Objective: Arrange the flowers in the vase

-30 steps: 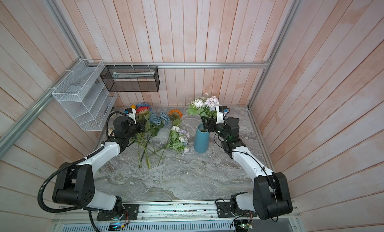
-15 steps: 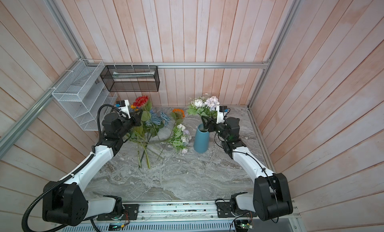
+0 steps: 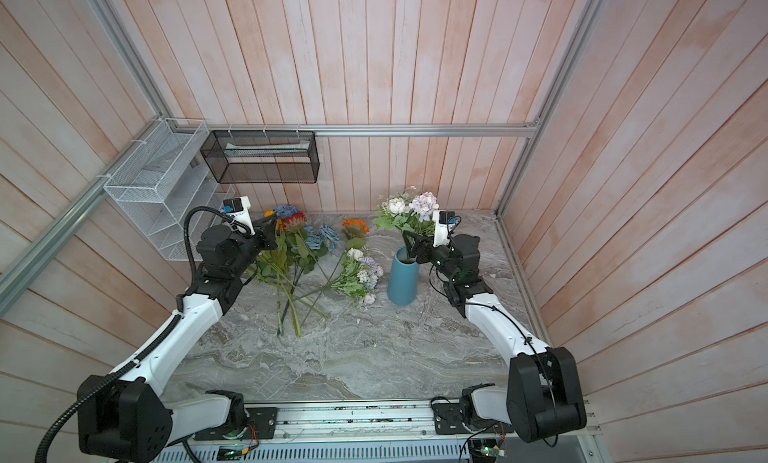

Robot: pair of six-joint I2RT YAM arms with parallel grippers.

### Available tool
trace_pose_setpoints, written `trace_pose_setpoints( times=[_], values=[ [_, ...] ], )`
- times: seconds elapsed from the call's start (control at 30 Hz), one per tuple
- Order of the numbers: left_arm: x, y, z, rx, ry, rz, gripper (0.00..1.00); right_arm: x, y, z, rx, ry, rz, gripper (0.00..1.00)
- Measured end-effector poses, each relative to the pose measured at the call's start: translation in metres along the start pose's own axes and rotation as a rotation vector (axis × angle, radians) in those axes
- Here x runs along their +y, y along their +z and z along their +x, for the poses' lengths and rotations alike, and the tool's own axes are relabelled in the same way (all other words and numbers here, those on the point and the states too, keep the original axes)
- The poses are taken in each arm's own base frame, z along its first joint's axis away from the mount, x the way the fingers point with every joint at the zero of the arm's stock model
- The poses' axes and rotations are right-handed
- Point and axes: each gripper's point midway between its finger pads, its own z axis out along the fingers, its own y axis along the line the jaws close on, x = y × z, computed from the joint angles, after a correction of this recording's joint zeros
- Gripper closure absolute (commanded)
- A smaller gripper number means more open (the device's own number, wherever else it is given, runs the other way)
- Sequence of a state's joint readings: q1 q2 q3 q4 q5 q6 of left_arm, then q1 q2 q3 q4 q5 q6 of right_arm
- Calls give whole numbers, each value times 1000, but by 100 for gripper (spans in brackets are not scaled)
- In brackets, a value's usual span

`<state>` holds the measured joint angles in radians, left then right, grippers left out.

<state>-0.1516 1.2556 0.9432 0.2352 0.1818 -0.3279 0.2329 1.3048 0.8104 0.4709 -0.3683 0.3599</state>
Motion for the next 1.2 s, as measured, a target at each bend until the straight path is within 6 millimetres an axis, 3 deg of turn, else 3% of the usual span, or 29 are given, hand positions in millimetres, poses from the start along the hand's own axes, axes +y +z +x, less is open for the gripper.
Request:
trace_pose_setpoints(
  times=[0.07, 0.13, 0.3, 0.4, 0.5, 0.8, 0.9, 1.03, 1.2],
  values=[
    [-1, 3, 12, 27, -22, 3, 100, 0, 0, 0, 0, 2, 0, 30],
    [-4, 8, 30, 66, -51, 12, 92, 0, 0, 0, 0, 4, 0, 30],
    [-14, 22, 96, 210, -126, 5, 49, 0, 0, 0, 0, 4, 0, 30],
    [-14, 25, 137, 296, -166, -32, 32, 0, 0, 0, 0, 4, 0, 30],
    [-8, 26, 169, 355, -227, -82, 23, 0, 0, 0, 0, 4, 0, 30],
    [18, 50, 249, 473, -405, -212, 22, 1, 0, 0, -2, 3, -5, 30],
    [27, 59, 266, 488, -431, -251, 22, 1, 0, 0, -2, 3, -6, 30],
    [28, 75, 265, 459, -449, -253, 22, 1, 0, 2, 3, 4, -8, 30],
    [27, 97, 241, 361, -453, -235, 26, -1, -1, 8, 14, 11, -7, 30]
  ],
)
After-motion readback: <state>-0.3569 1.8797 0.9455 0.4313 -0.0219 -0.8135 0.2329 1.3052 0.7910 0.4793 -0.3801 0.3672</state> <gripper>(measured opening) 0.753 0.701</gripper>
